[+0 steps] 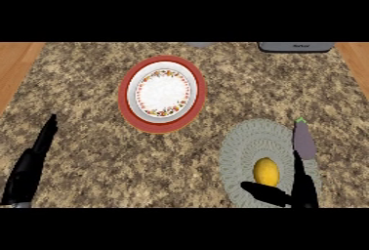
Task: Pick the lemon from the placemat and place it in the plate
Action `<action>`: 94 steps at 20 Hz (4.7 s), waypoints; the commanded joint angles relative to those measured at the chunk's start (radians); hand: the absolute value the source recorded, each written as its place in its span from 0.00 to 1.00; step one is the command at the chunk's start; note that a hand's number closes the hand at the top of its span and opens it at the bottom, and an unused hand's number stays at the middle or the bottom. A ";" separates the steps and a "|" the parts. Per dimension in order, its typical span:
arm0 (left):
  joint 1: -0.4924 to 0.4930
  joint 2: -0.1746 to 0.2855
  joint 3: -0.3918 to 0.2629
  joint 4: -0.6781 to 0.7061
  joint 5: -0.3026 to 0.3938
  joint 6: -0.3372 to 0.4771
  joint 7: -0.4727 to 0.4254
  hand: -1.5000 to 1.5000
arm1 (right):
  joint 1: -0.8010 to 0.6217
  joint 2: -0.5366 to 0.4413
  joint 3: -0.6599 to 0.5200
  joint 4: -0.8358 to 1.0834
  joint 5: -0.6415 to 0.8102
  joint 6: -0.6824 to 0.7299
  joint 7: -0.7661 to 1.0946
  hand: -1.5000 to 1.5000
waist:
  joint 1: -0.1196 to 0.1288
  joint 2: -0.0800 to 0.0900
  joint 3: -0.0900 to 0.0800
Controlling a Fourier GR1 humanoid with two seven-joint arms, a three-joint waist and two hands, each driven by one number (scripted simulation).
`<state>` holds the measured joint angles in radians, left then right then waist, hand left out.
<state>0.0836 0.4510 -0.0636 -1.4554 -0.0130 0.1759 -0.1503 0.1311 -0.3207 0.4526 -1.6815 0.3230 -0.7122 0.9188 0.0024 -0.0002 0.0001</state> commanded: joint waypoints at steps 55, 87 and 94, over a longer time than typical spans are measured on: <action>-0.022 -0.078 0.046 -0.013 -0.094 -0.097 0.006 0.50 | -1.394 0.014 -0.188 1.216 -0.016 0.828 -1.587 1.00 | 0.057 0.015 0.000; -0.121 -0.097 0.047 -0.012 -0.110 -0.149 0.051 0.50 | -1.368 0.321 -0.162 1.417 -0.142 0.711 -1.337 0.00 | 0.124 0.033 0.000; -0.096 -0.097 0.079 0.012 -0.123 -0.117 0.014 0.50 | -1.424 0.309 -0.343 1.482 -0.275 0.658 -1.334 0.00 | 0.073 0.029 0.000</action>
<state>-0.0096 0.3449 -0.0032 -1.4541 -0.1411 0.0605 -0.1245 -1.2731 -0.0026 0.1888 -0.2271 0.1085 -0.0231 -0.4169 0.0910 0.0276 -0.0001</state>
